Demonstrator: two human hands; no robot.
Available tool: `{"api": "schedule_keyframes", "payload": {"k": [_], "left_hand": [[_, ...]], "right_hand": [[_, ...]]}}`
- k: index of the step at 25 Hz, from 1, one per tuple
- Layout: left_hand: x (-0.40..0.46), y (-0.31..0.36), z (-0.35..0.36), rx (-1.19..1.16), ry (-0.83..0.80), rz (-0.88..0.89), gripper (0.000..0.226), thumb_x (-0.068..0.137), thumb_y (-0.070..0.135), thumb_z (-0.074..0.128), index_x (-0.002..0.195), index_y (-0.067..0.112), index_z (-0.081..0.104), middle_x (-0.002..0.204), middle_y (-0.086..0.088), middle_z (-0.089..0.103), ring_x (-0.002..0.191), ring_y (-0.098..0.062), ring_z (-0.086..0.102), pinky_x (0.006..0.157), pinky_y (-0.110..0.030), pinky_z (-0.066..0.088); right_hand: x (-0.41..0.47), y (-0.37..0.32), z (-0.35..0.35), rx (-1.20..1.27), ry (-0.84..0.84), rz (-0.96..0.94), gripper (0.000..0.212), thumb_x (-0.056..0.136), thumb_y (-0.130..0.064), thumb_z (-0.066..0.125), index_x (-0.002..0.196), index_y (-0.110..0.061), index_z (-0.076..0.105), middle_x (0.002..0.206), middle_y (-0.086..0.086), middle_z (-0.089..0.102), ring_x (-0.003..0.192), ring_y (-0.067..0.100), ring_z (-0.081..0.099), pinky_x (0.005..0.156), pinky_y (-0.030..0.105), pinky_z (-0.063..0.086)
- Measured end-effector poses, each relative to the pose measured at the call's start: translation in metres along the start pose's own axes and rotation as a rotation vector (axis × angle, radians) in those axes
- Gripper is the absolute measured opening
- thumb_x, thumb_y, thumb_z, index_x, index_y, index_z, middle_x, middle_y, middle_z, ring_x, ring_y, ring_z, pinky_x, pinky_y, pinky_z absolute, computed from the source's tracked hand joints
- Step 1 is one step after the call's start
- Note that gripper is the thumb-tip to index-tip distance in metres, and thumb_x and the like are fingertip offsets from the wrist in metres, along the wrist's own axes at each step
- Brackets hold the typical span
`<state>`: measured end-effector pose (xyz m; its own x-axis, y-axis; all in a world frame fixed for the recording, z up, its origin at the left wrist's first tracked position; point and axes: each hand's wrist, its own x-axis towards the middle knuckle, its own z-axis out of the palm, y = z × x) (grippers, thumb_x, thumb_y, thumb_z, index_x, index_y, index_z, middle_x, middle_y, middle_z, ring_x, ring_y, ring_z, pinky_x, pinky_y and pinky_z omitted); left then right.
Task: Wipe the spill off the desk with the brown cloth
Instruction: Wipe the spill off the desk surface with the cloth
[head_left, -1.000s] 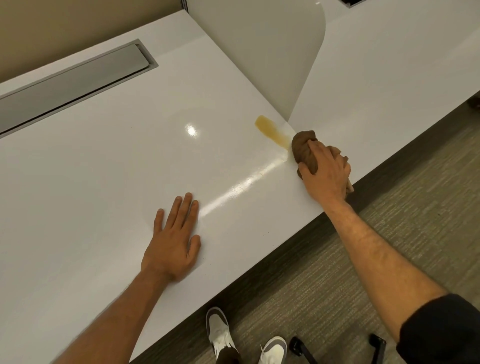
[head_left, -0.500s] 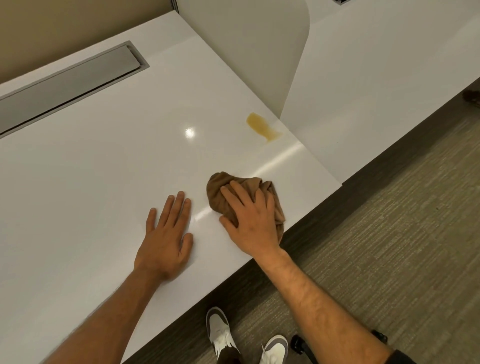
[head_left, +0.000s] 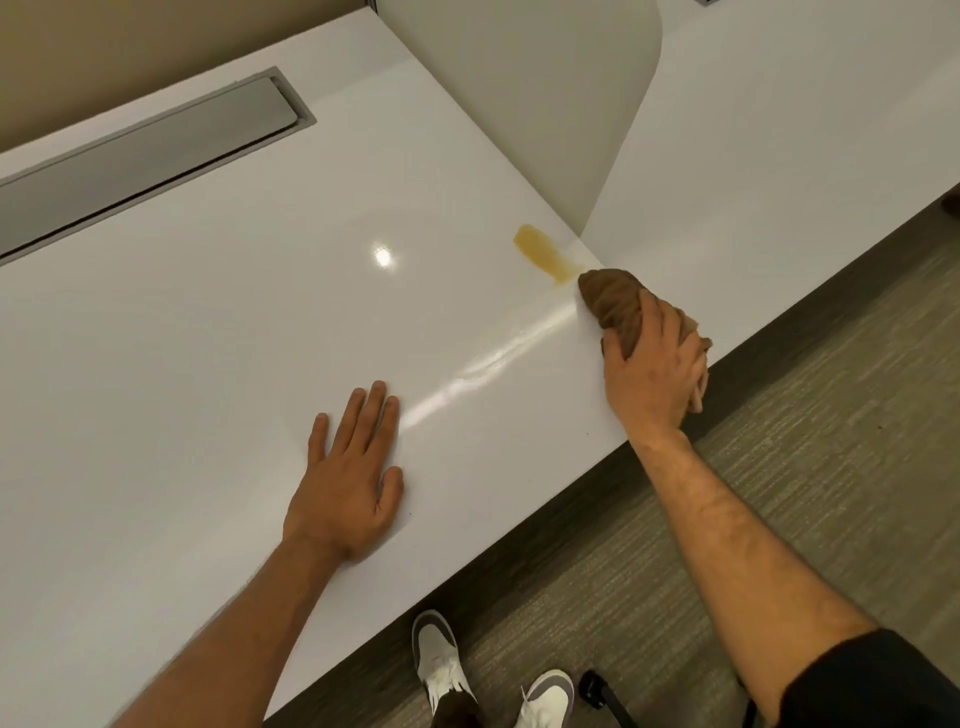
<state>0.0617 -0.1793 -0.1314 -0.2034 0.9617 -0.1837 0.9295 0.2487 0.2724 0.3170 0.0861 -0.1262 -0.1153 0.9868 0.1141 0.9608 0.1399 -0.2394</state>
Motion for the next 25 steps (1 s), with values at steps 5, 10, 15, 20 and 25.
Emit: {"api": "schedule_keyframes", "payload": {"k": [5, 10, 15, 20, 25], "left_hand": [[0.001, -0.002, 0.002, -0.004, 0.005, 0.01, 0.073, 0.103, 0.044, 0.021, 0.168, 0.021, -0.005, 0.176, 0.003, -0.014, 0.162, -0.016, -0.013, 0.131, -0.049, -0.006], [0.001, -0.003, 0.004, 0.006, 0.008, 0.008, 0.073, 0.103, 0.043, 0.021, 0.168, 0.021, -0.007, 0.176, 0.004, -0.016, 0.162, -0.016, -0.014, 0.13, -0.044, -0.012], [0.001, -0.003, 0.004, 0.002, -0.006, 0.004, 0.074, 0.104, 0.044, 0.022, 0.167, 0.022, -0.008, 0.176, 0.004, -0.016, 0.162, -0.017, -0.013, 0.131, -0.051, -0.005], [0.003, -0.002, 0.002, -0.001, -0.017, -0.005, 0.073, 0.104, 0.048, 0.019, 0.167, 0.023, -0.009, 0.176, 0.004, -0.017, 0.162, -0.016, -0.014, 0.131, -0.052, -0.003], [0.003, -0.002, 0.002, 0.004, -0.016, -0.003, 0.073, 0.104, 0.047, 0.019, 0.167, 0.024, -0.009, 0.176, 0.005, -0.017, 0.162, -0.015, -0.015, 0.131, -0.048, -0.009]], "right_hand": [[0.018, -0.019, 0.002, 0.008, -0.043, -0.024, 0.062, 0.099, -0.051, 0.053, 0.155, -0.028, 0.036, 0.159, 0.005, 0.04, 0.139, 0.043, 0.039, 0.118, 0.061, 0.023], [0.042, -0.051, 0.009, 0.093, -0.147, -0.123, 0.057, 0.097, -0.042, 0.058, 0.152, -0.036, 0.042, 0.162, -0.002, 0.037, 0.143, 0.043, 0.033, 0.118, 0.064, 0.019], [0.01, -0.087, 0.008, 0.211, -0.19, -0.347, 0.045, 0.086, -0.036, 0.062, 0.13, -0.035, 0.062, 0.144, -0.012, 0.056, 0.127, 0.033, 0.048, 0.115, 0.057, 0.023], [-0.05, -0.104, 0.011, 0.348, -0.211, -0.542, 0.035, 0.083, -0.043, 0.069, 0.117, -0.035, 0.071, 0.126, -0.014, 0.067, 0.118, 0.023, 0.055, 0.113, 0.052, 0.029], [-0.056, -0.082, -0.006, 0.839, -0.356, -0.424, 0.031, 0.077, -0.036, 0.074, 0.107, -0.033, 0.074, 0.105, -0.026, 0.067, 0.103, 0.005, 0.06, 0.105, 0.041, 0.045]]}}
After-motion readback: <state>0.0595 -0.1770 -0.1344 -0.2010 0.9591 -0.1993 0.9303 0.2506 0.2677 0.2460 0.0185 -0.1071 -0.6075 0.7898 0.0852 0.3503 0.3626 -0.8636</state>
